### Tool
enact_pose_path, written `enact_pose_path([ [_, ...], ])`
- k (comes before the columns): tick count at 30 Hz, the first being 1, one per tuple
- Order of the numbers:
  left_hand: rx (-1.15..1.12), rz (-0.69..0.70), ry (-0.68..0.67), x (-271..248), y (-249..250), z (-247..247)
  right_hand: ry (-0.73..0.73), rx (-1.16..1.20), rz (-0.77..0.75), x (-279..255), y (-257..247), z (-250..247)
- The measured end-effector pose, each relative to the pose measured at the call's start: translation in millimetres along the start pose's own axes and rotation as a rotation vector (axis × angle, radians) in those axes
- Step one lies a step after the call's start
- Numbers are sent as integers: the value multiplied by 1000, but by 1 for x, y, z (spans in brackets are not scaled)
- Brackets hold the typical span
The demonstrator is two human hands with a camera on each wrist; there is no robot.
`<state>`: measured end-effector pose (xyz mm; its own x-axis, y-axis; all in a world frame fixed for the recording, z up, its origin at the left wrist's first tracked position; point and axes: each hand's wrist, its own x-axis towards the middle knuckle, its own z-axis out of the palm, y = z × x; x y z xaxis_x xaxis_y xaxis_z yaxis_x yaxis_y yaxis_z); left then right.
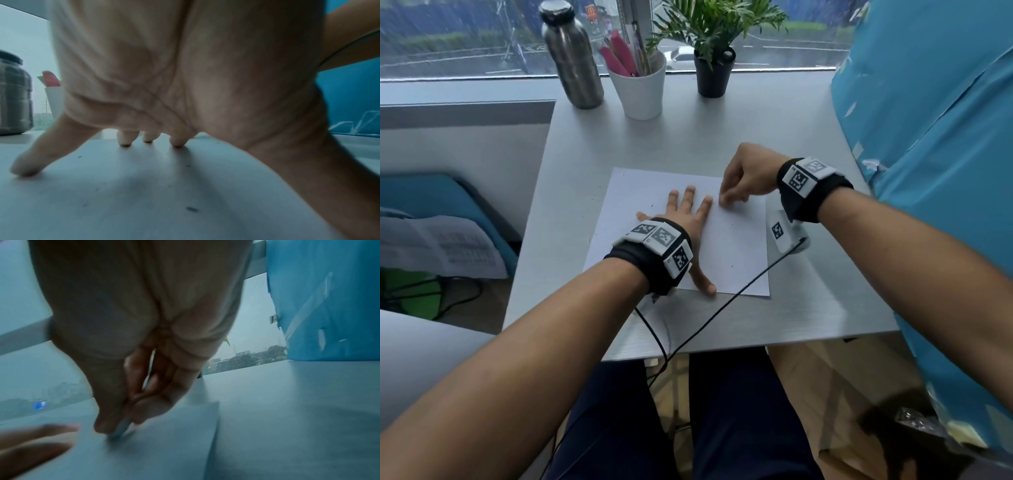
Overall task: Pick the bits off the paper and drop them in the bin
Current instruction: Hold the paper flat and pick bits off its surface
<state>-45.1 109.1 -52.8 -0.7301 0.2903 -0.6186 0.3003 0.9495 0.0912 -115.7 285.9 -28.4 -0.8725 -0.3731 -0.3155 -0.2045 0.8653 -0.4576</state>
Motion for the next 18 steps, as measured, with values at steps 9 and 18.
enact_pose_path([
  [9, 11, 0, 16, 2, 1, 2, 106, 34, 29, -5, 4, 2],
  [18, -13, 68, 24, -1, -13, 6, 155, 26, 170, -33, 22, 15],
])
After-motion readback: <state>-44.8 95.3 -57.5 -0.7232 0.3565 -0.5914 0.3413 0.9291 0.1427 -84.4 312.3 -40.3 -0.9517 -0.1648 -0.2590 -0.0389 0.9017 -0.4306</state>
